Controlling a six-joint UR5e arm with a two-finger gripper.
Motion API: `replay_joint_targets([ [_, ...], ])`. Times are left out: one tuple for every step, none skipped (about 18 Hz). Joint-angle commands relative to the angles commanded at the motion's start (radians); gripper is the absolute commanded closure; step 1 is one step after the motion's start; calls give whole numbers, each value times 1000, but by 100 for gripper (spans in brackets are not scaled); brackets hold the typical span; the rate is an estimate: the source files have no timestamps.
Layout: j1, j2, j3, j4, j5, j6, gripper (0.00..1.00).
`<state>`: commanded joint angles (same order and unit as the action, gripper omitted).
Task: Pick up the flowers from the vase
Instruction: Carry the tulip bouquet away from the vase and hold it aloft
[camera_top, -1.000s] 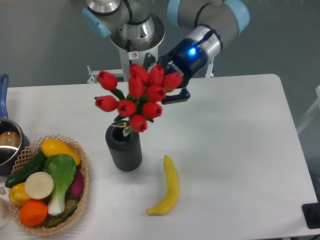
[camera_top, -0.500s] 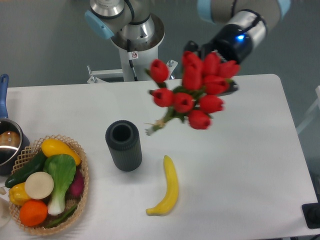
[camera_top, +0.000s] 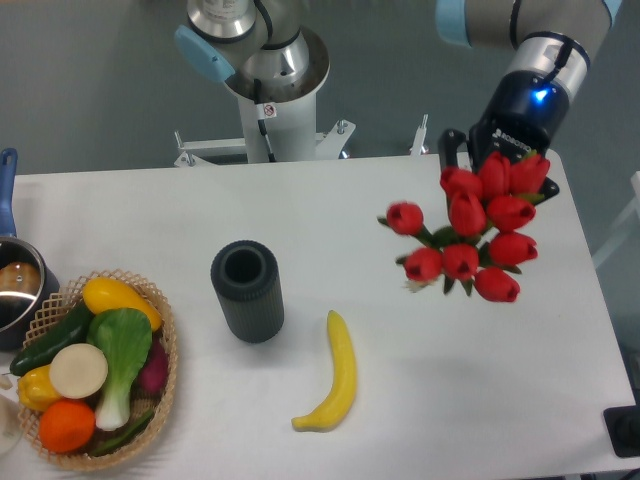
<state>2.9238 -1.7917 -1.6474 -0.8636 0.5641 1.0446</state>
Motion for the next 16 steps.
replay_joint_targets([
  [0,-8,1,0,17,0,100],
  [-2,-12,1,0,32,0,100],
  [-2,-12,1,-2,52,-2,100],
  [0,-12,1,-3,68,-2,100],
  [2,-12,-2,-3,71,-2,100],
  [3,-14,0,-6,71,-3,100],
  [3,-17,-2,-8,80,-3,100],
  [3,-23,0,-9,114,-3,100],
  [2,-26,-2,-9,172,-2,100],
  [-2,-26,-2,-8,237,6,100],
  [-6,-35,9,-8,299,21,100],
  [-15,-46,18,-8,348,41,100],
  [-34,-58,37,-9,446,95,100],
  [-73,-75,61,-15,556,135,100],
  [-109,-86,72,-17,644,138,100],
  [-115,-94,78,-18,686,138,100],
])
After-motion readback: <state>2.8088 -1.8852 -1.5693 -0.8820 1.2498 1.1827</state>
